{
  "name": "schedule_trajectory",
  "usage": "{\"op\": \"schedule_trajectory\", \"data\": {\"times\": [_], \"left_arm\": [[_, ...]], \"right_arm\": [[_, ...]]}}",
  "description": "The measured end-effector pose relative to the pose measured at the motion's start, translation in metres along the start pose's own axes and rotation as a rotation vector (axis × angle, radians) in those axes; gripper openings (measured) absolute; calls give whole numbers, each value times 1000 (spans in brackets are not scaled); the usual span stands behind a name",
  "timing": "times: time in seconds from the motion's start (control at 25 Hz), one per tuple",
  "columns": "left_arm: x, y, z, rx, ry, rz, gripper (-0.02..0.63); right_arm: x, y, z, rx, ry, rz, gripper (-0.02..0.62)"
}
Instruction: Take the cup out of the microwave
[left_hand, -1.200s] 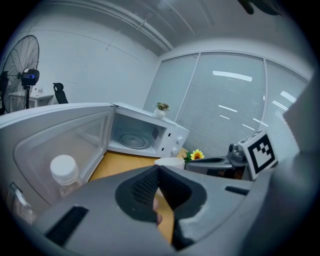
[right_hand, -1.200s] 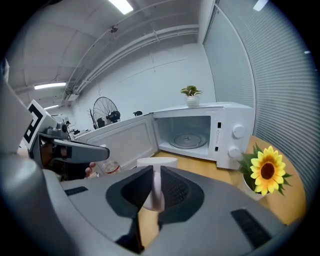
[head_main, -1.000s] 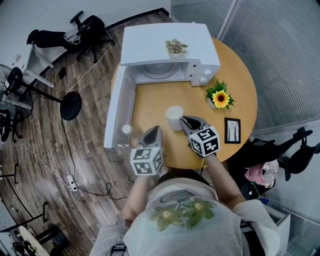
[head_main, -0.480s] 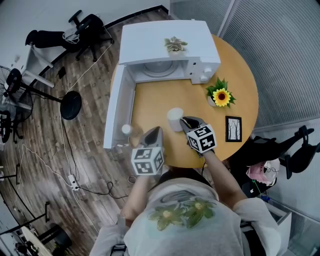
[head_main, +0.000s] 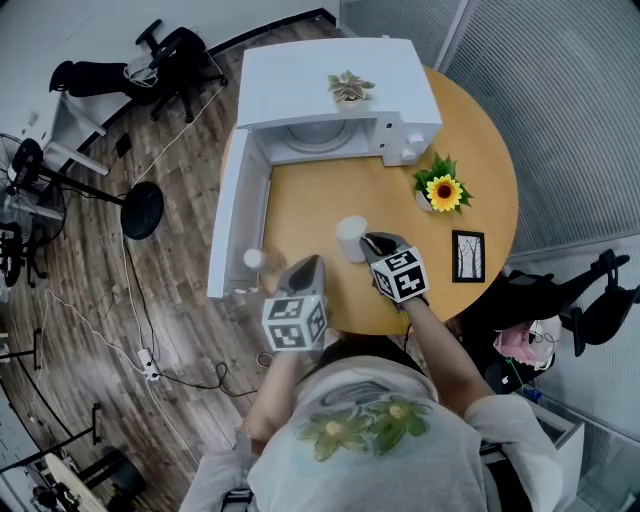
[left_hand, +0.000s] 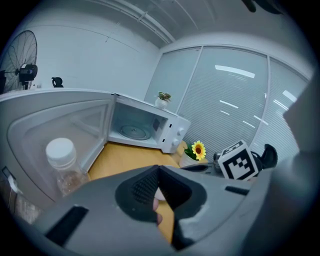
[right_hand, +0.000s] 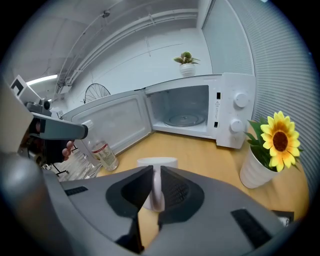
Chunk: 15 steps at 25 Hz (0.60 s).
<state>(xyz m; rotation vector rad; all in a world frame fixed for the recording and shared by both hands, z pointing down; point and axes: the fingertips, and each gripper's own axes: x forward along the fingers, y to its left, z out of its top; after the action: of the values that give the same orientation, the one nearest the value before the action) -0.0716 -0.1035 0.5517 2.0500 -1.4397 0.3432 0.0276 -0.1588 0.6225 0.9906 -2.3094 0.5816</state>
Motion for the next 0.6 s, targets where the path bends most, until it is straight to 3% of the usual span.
{"op": "schedule_trajectory", "data": {"times": [0.6], "left_arm": [[3,-1,-1,-8,1,-3,4]], "right_arm": [[-11,1,-22,5,3,3,60]]}}
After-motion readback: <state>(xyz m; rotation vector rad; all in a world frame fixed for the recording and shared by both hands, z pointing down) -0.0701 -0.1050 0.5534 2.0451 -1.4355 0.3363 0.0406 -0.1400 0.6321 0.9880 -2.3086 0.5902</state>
